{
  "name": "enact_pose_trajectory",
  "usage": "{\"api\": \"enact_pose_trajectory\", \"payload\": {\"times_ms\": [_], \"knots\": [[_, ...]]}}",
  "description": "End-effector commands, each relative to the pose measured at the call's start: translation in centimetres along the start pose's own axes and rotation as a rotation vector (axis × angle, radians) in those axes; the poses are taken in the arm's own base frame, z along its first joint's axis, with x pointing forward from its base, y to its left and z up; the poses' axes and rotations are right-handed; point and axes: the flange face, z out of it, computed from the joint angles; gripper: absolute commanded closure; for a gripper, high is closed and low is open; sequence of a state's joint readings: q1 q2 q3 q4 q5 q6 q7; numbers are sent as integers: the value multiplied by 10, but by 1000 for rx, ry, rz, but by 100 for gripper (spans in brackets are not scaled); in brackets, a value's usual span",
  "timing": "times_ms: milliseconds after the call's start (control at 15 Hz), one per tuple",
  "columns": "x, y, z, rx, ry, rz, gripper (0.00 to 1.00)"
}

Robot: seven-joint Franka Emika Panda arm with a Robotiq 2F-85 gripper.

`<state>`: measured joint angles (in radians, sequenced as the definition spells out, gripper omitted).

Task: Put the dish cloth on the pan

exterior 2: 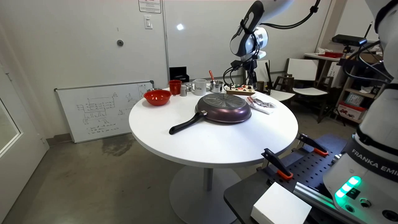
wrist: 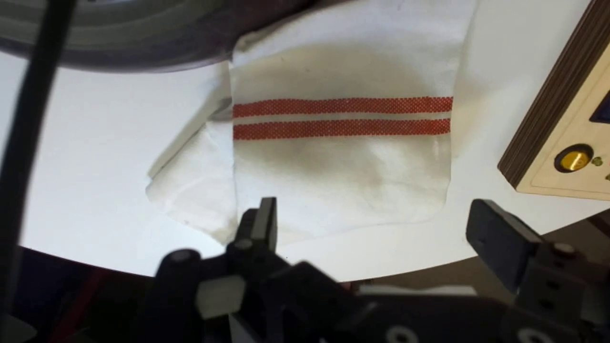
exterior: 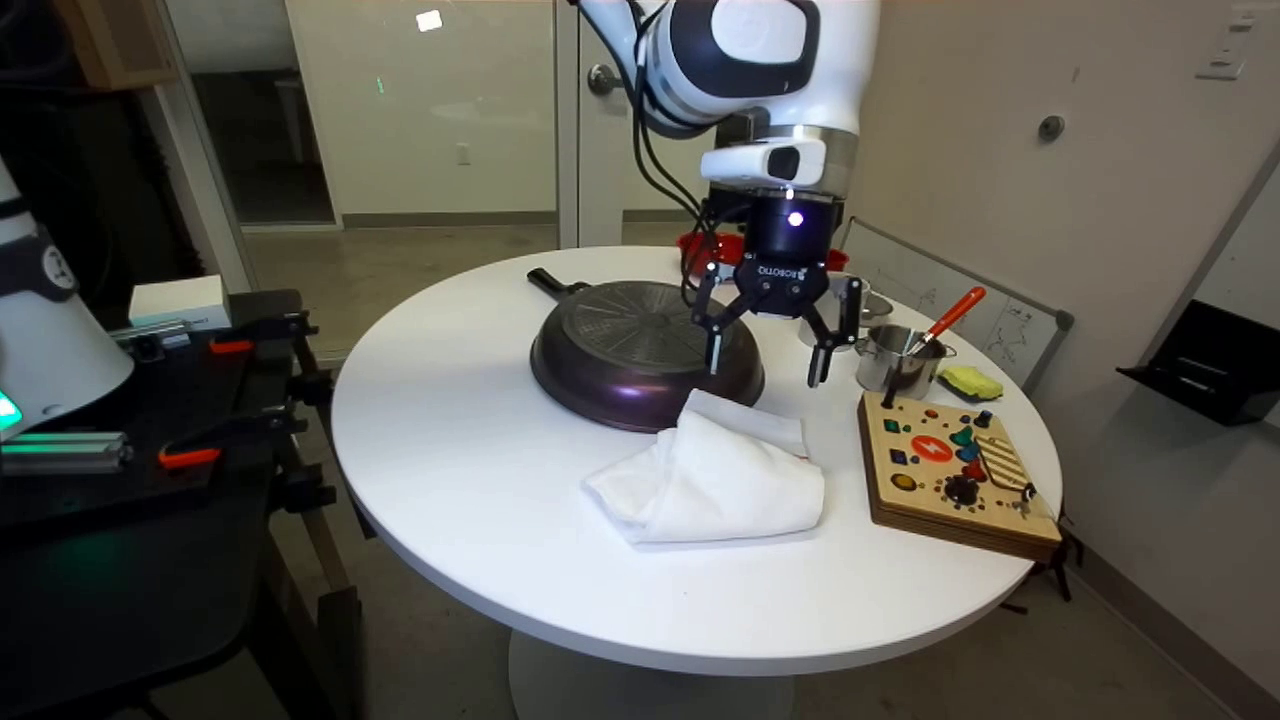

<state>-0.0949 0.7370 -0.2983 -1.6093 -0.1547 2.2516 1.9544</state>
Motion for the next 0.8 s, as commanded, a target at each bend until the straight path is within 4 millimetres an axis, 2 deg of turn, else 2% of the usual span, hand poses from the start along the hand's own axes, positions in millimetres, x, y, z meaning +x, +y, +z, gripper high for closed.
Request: {"api": "enact_pose_trajectory", "payload": {"times_ms": [0,333,733], "knots": [[12,-9,3,-69,-85,31,0],[19,0,10,-78,-85,-12,0],[3,9,10,-82,-106,-69,0]]}}
